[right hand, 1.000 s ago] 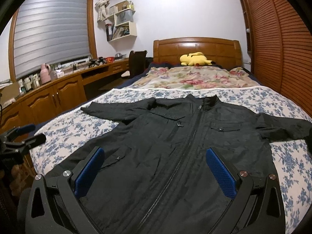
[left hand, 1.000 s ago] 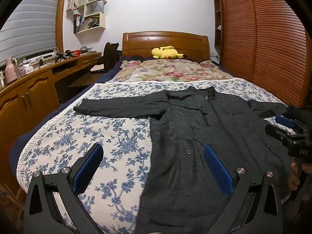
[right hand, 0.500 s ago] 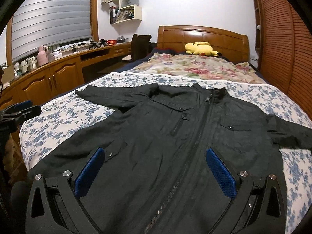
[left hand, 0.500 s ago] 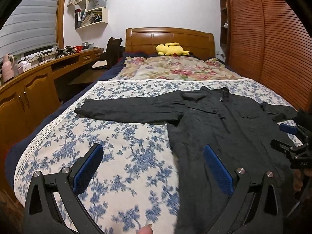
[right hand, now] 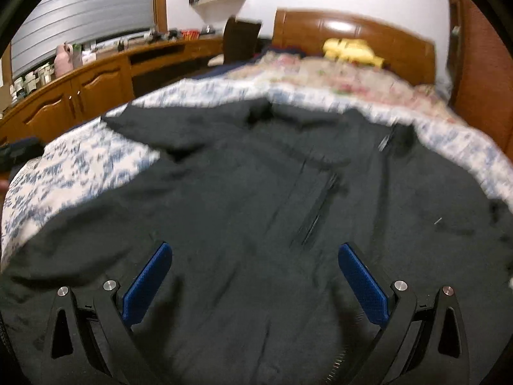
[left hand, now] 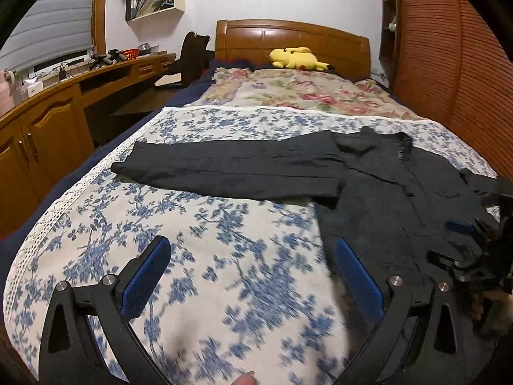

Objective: Fold large clothes

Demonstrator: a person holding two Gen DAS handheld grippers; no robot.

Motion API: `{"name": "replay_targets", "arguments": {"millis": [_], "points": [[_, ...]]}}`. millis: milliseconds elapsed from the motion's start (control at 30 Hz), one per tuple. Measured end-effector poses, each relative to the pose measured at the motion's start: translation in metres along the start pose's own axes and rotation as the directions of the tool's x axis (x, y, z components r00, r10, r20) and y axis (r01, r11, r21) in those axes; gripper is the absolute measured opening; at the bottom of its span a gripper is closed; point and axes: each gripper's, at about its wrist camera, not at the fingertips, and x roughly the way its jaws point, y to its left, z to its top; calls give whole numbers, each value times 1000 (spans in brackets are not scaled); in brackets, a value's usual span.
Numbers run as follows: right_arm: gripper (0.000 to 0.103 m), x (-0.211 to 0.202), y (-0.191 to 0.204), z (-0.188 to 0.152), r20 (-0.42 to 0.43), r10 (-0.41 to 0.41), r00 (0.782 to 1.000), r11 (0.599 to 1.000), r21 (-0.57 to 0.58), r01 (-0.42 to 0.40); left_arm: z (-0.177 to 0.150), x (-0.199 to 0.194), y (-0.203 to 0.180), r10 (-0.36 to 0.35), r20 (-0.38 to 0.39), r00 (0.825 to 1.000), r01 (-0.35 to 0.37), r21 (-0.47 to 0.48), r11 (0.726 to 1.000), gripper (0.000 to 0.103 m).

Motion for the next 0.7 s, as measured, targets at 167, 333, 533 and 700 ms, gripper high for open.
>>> {"name": "replay_targets", "arguments": {"millis": [167, 333, 533, 700], "points": [[103, -10, 0, -5, -3, 4, 1000, 1000, -12, -4, 12, 43, 20, 6, -71, 997, -7, -17, 1000, 102], [103, -12, -1, -2, -5, -7, 1000, 1000, -21, 7, 34, 82, 34, 7, -111, 994, -10, -22, 1000, 91], [103, 1, 6, 8, -23, -11, 1000, 1000, -29, 10, 54, 122, 53, -2, -148, 989, -10, -77, 997, 76], [103, 3, 9, 9, -26, -12, 1000, 999, -37, 11, 56, 149, 64, 15, -202, 979, -41, -126, 991, 72]]}}
